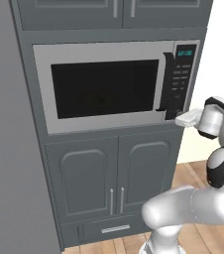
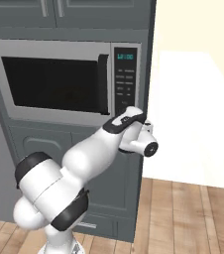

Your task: Pick the chicken drumstick from the counter and place it in the microwave. Then turn on the microwave.

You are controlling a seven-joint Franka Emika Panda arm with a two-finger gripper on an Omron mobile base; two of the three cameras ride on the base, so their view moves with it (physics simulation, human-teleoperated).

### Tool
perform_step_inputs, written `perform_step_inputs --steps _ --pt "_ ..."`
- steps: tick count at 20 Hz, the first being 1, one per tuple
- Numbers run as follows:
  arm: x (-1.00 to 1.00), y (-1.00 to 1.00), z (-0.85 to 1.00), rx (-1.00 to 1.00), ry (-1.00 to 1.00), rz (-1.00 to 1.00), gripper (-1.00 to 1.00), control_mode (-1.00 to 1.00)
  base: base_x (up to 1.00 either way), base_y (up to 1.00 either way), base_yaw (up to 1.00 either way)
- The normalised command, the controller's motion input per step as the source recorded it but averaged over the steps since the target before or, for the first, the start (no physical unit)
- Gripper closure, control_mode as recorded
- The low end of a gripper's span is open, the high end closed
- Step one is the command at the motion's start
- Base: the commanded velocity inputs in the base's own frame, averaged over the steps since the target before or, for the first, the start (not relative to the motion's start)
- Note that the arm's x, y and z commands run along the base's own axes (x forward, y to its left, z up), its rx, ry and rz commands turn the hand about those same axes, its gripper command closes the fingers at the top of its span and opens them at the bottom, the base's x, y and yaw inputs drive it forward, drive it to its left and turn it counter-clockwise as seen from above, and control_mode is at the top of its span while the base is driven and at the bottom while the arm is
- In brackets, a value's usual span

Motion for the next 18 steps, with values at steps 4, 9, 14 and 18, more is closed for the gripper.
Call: perform_step_inputs --steps 4,9,14,18 --pt "0.16 0.00 -0.05 0.00 0.00 0.01 1.00 -1.00 0.00 0.00 0.00" --pt "0.19 0.00 0.00 0.00 0.00 0.01 1.00 -1.00 0.00 0.00 0.00" --pt "0.18 0.00 0.00 0.00 0.00 0.01 1.00 -1.00 0.00 0.00 0.00" --pt "0.17 0.00 -0.04 0.00 0.00 0.01 1.00 -1.00 0.00 0.00 0.00"
